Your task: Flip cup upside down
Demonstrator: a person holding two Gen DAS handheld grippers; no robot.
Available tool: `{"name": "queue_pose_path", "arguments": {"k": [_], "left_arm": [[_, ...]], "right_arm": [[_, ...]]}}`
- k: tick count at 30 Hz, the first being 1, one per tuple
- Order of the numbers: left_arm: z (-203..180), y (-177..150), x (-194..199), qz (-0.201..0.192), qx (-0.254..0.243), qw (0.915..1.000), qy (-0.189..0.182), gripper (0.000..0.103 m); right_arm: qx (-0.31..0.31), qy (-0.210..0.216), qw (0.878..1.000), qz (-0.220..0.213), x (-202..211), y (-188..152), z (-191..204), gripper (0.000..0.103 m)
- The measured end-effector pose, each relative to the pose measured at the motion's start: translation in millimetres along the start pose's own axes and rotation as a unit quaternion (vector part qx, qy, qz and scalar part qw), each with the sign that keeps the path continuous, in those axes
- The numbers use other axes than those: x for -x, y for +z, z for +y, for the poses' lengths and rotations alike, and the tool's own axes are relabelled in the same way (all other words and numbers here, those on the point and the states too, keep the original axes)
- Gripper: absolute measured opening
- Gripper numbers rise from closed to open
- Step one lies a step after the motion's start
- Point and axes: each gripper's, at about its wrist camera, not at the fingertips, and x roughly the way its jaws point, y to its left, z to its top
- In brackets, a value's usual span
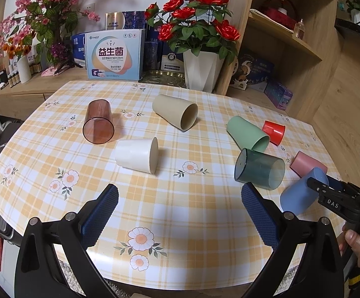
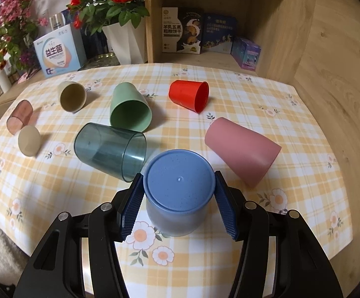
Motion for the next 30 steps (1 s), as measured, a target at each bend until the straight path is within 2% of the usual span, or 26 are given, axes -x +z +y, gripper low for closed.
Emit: {"name": "queue_pose_path", "arguments": {"k": [4, 10, 12, 13, 14, 18, 21, 30], "left_arm": [[-3.4, 7.1, 9.2, -0.01, -0.016, 0.9998, -0.006, 0.097], [-3.3, 32.2, 48.9, -0.071, -0.051, 0.9962, 0.004, 0.097], [-0.9, 41.0, 67.6, -0.093, -0.06, 0.9938, 0.0, 0.097], [1.5, 45.4, 78.4, -0.103, -0.062, 0.9927, -0.006, 0.097], [3.3, 48.1, 85.2, -0.108, -0.064, 0.992, -0.008, 0.097], [5.2, 55.6, 114.0, -0.135, -0.079, 0.9876, -0.005, 0.097], [3.5, 57.9, 133.8, -0.151, -0.092, 0.9841, -0.019, 0.097], [-6.2, 54.6, 159.8, -0.17, -0.102, 0.9799, -0.025, 0.097]], "right_arm": [[-0.015, 0.007, 1.0, -0.009, 12.0, 4.9, -2.2, 0.055], [-0.034, 0.012, 0.998, -0.055, 61.8, 15.6, -3.3, 0.071], [-0.039, 0.021, 0.996, -0.078, 86.1, 18.7, -2.3, 0.072], [-0.04, 0.025, 0.995, -0.088, 97.0, 19.8, -1.9, 0.077], [-0.039, 0.029, 0.994, -0.102, 111.5, 20.7, -0.5, 0.089], [-0.035, 0.037, 0.989, -0.14, 155.0, 20.4, 6.0, 0.089], [-0.041, 0.049, 0.984, -0.167, 183.0, 16.3, 9.7, 0.089], [-0.046, 0.051, 0.981, -0.182, 213.1, 12.2, 16.1, 0.089]]}}
